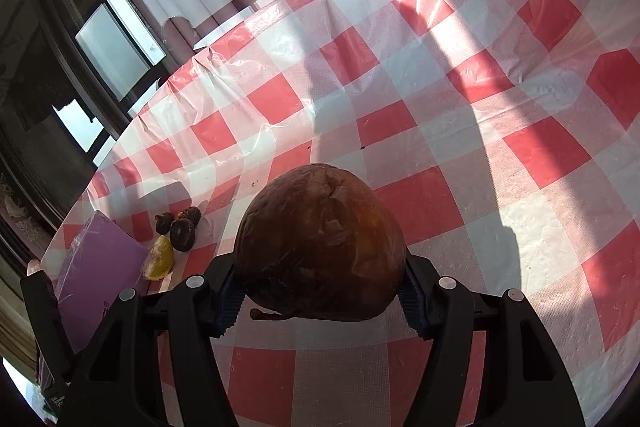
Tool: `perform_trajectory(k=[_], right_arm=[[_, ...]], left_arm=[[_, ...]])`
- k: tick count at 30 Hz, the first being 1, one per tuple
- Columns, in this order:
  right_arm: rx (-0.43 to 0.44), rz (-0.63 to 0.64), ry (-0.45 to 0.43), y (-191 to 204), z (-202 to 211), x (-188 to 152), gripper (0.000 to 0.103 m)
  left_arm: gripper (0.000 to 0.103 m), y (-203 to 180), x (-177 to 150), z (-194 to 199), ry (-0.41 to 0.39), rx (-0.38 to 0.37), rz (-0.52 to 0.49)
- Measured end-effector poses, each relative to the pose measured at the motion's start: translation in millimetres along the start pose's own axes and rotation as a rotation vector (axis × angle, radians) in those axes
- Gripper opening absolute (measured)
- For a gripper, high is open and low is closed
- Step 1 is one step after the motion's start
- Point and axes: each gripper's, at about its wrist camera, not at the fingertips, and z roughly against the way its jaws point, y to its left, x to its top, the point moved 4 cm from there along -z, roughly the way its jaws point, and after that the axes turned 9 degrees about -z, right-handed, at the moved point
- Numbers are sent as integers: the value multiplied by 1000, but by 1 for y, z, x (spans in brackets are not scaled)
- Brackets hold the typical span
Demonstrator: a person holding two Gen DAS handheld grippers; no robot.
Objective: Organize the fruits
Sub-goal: 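Carry the small orange into the white box and open the left tool while the right tool carries the apple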
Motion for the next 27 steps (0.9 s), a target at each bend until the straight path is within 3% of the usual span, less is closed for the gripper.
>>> perform_trajectory(k=[5,9,11,15,18,22,27], right_arm=[[-8,-12,-31,-1,8,1,63],[15,-41,-66,0,28,-9,63],[52,-64,-84,4,45,-23,63],[226,-112,-131,25,81,-56,63],[326,-46,-134,57,100,-76,63],[403,54,-119,108,113,-89,63],[465,211,-69,174,116,-112,63]], left_arm=[[38,7,-7,24,-87,-86,66],[38,-6,-22,80,-193,-156,38],[38,-10,-29,114,-262,-153,-7],[38,9,-42,174,-382,-161,-3],[38,26,-48,210,-456,-87,-12],[38,60,-50,232,-486,-108,69],[38,105,-55,237,-487,-37,136]])
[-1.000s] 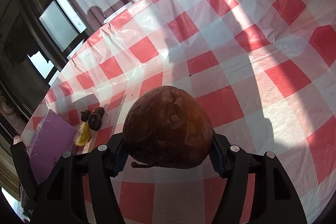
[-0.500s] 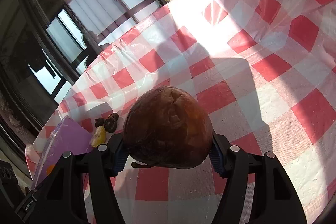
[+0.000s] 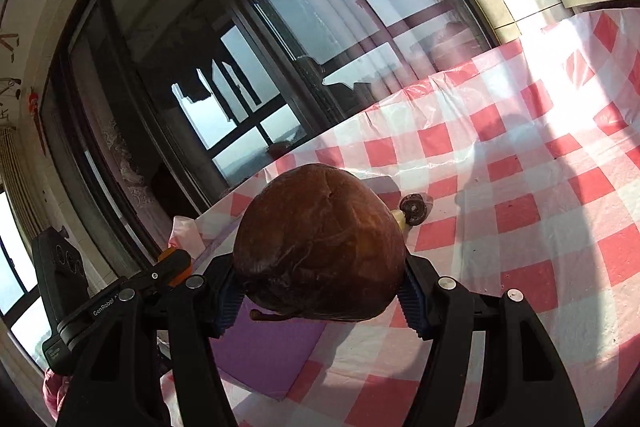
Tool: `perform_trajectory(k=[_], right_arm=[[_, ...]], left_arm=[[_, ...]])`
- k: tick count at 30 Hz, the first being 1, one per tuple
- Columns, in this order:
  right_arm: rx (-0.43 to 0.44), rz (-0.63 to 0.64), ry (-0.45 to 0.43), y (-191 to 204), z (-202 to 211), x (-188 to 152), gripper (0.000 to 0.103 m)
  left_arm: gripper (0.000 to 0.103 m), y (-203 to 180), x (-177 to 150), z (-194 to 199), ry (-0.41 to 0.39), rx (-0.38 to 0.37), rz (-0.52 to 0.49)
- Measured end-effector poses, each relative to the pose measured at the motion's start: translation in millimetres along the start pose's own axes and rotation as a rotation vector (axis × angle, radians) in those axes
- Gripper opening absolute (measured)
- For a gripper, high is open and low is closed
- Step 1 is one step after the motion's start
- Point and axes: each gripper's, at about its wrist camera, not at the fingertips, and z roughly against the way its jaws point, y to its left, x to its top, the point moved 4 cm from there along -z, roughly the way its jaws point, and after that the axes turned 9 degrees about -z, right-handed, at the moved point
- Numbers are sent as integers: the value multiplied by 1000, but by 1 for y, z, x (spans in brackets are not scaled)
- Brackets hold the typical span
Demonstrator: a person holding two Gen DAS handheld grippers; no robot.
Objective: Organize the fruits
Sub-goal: 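Carry the small orange into the white box and open the left tool while the right tool carries the apple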
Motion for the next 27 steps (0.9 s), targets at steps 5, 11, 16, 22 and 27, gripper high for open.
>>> perform_trajectory(k=[5,11,16,22,27], right_arm=[[110,70,70,49,-25,-21,63],[147,125,151,85,-62,-41,63],[129,248,238,112,-92,-56,63],[-59,537,439,137,-138,-74,63],[-227,692,629,127,-172,-91,63]], left_arm=[[38,46,-2,-1,38,99,32],[38,89,-9,-3,103,212,16],[38,113,-14,-15,186,254,-6],[38,125,-15,-34,300,292,-88],[39,125,-22,-48,367,308,-173]])
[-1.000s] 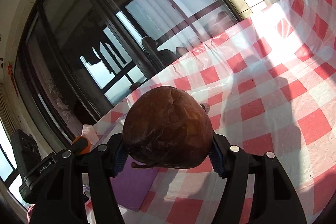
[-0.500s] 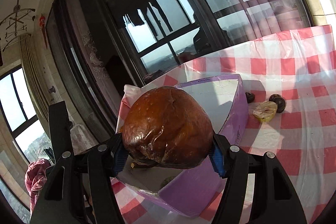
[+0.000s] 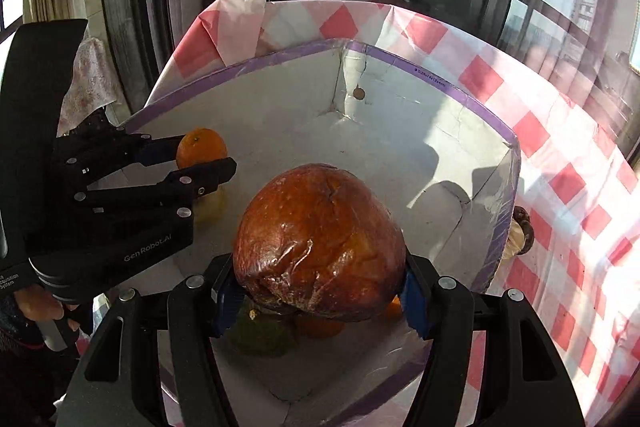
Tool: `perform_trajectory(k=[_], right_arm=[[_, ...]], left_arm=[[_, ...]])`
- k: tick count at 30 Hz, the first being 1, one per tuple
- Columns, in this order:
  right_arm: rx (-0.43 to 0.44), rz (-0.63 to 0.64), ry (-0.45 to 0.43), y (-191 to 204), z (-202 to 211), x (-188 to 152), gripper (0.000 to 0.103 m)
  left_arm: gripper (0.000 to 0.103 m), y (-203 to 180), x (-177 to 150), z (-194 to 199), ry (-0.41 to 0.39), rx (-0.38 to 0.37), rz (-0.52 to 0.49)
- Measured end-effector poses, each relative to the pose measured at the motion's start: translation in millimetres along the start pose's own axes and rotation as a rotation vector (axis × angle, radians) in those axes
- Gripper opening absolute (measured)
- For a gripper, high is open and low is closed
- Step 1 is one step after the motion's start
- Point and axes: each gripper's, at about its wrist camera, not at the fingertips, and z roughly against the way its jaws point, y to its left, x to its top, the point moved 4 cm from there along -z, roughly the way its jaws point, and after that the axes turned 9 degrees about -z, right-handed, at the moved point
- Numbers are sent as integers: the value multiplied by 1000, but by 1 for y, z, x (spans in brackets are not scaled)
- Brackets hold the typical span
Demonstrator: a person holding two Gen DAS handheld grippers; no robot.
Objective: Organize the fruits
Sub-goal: 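Carry the small orange into the white box and open the left tool while the right tool carries the apple, then lower the dark red apple into the white box and open the right tool, then move both tools back over the tablecloth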
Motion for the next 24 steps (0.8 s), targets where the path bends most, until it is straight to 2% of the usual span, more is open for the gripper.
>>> perform_trajectory(k=[4,5,8,10,13,16,19,21,23,24], right_arm=[[-69,72,142,3,-33,-5,63],[-64,67,168,1,-37,-5,63],[-50,42,188,-1,-41,-2,63],[-51,38,213,-4,-42,-5,63],[-42,35,211,-5,-41,-4,63],[-65,47,185,-5,-39,-1,72],[-79,34,145,-7,-35,2,73],[-134,36,52,-10,-24,1,76],[-204,37,-84,-11,-5,-4,80],[-196,20,-150,-13,7,-9,80]], left_arm=[[39,-1,2,-5,22,-38,-13],[39,-2,1,-7,34,-40,-24],[45,-4,2,-7,35,-64,-34],[64,-4,1,-7,35,-65,-37],[71,-4,2,-7,30,-55,-45],[72,-3,2,-5,21,-55,-32],[73,-2,3,-4,1,-49,-17],[73,-1,3,-2,-22,-47,-8],[74,-2,3,1,-43,-46,-15],[74,-2,2,3,-53,-50,-19]])
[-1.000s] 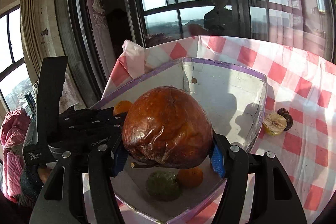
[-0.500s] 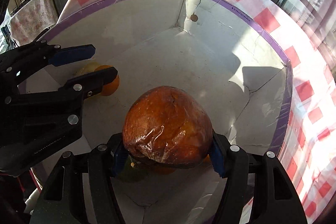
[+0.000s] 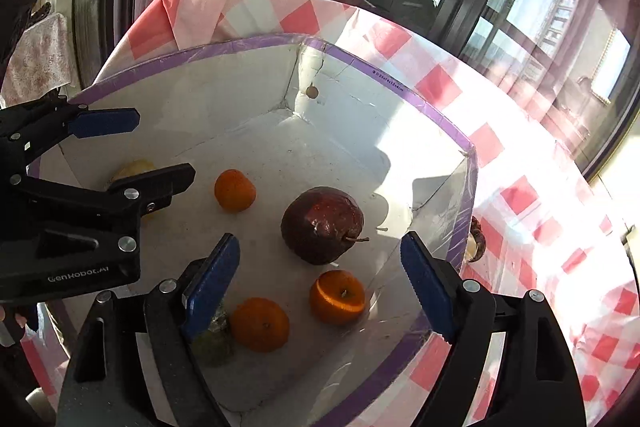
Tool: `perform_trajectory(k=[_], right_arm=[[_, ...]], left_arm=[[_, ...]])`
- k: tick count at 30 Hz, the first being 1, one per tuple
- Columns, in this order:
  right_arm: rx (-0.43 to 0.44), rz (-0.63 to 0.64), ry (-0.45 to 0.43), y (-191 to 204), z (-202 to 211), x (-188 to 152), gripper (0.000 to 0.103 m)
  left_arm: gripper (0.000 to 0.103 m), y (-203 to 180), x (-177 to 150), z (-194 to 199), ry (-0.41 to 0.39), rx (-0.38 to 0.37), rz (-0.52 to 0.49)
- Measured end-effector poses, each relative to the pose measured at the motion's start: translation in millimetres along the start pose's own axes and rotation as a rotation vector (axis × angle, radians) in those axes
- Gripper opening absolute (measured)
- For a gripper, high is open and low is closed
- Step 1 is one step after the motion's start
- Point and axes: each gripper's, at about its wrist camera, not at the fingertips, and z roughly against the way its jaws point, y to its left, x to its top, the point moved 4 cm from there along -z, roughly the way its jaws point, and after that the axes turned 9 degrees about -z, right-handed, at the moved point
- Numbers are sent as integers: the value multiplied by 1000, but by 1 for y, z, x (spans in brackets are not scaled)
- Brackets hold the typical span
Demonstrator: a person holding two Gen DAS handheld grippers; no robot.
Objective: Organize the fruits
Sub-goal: 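Move both tools back over the tablecloth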
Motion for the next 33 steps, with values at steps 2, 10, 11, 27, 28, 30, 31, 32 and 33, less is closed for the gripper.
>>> perform_trajectory(k=[2,10,11,27,28,30,31,32,33], right_arm=[[43,-108,-147,-18,31,-8,80],[46,-639,-340,-162,97,-94,92],[20,-693,-323,-178,100,-111,92],[-47,-1094,-325,-271,109,-227,93],[-38,-1120,-339,-274,111,-231,93],[-16,-1143,-359,-277,113,-234,93],[-13,-1145,-360,-277,113,-234,93],[-13,-1142,-355,-276,112,-234,93],[-14,-1134,-351,-275,111,-232,93]], left_arm=[[74,-1,0,2,-14,-10,-11],[74,-2,1,4,-52,19,16],[74,-3,1,7,-48,40,32],[101,-290,33,14,-146,-309,-325],[101,-294,34,-6,-107,-309,-290],[101,-300,35,-42,-50,-329,-238],[101,-303,36,-58,-27,-330,-225],[101,-305,38,-72,-11,-330,-220],[101,-308,40,-83,-2,-327,-218]])
